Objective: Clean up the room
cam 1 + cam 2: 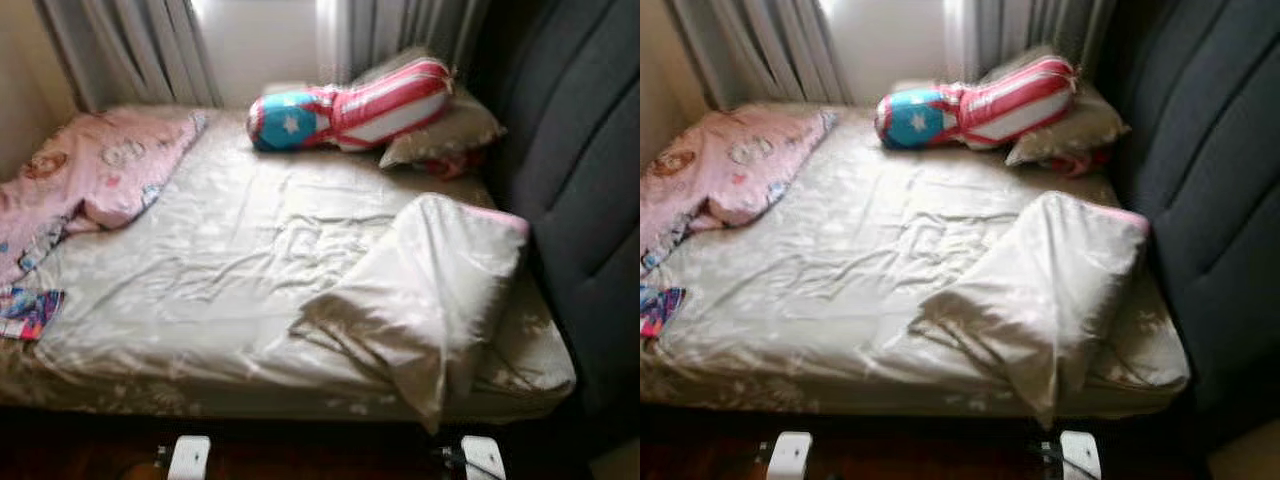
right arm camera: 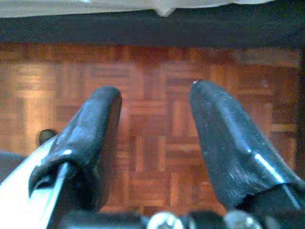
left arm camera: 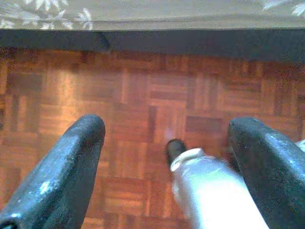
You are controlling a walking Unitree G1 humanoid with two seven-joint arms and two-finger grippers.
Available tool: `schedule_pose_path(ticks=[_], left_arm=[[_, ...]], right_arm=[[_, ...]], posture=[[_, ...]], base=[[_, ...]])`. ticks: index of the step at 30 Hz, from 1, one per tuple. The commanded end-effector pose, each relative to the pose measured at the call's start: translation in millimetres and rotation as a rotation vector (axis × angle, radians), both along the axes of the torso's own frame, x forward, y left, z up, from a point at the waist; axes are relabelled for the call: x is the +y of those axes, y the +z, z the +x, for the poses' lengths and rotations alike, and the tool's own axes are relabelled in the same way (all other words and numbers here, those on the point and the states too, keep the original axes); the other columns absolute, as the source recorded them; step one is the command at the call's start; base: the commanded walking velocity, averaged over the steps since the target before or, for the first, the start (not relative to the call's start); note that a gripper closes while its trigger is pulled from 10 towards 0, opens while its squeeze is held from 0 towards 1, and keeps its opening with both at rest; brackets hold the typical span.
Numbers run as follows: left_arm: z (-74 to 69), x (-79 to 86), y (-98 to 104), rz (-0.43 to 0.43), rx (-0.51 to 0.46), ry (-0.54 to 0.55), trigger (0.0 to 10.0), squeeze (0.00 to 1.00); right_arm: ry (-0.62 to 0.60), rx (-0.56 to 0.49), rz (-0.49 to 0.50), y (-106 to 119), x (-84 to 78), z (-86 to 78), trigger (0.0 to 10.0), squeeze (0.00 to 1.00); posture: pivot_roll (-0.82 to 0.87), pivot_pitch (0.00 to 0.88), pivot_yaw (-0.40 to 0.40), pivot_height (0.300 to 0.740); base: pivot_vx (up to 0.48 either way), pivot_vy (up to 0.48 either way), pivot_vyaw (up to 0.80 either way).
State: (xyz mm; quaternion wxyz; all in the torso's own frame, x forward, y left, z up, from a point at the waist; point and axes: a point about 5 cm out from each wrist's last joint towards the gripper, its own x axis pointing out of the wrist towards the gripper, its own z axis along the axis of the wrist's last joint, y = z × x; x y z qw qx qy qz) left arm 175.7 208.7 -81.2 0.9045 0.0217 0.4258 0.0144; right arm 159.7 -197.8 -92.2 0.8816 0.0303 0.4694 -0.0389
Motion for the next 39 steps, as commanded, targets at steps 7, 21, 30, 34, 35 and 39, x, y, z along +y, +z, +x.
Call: schedule_pose_path(ticks=[7, 21, 30, 34, 35, 39], left_arm=[[-1.1, -0.8, -0.9, -0.001, 0.009, 0.001, 10.0, 0.0], [-0.8, -1.7, -0.9, -0.02, 0.006, 0.014, 10.0, 0.0], [0.0, -2.1, -0.6, -0.021, 0.001, 0.02, 10.0, 0.0], [0.2, -1.9, -0.5, -0.022, 0.001, 0.022, 10.0, 0.0], [0.3, -1.8, -0.4, -0.022, 0.0, 0.023, 10.0, 0.0], [0.7, -1.6, -0.1, -0.022, -0.003, 0.024, 10.0, 0.0]], right_arm=[[0.002, -0.009, -0.007, 1.8, -2.3, 3.4, 10.0, 0.0], [-0.025, -0.034, 0.0, 3.0, -3.1, 5.0, 10.0, 0.0], [-0.053, -0.058, 0.005, 4.2, -4.2, 6.4, 10.0, 0.0], [-0.07, -0.062, 0.012, 4.3, -4.1, 6.5, 10.0, 0.0], [-0.086, -0.067, 0.023, 4.3, -3.9, 6.4, 10.0, 0.0], [-0.098, -0.069, 0.031, 4.3, -3.5, 6.5, 10.0, 0.0]], posture=[[-0.13, 0.0, -0.029, 0.74], [-0.13, 0.0, -0.034, 0.74], [-0.13, 0.0, -0.036, 0.74], [-0.13, 0.0, -0.035, 0.74], [-0.13, 0.0, -0.036, 0.74], [-0.13, 0.0, -0.033, 0.74]], base=[[0.0, 0.0, 0.0], [0.184, 0.0, 0.0], [0.268, 0.0, 0.0], [0.263, 0.0, 0.0], [0.259, 0.0, 0.0], [0.195, 0.0, -0.15]])
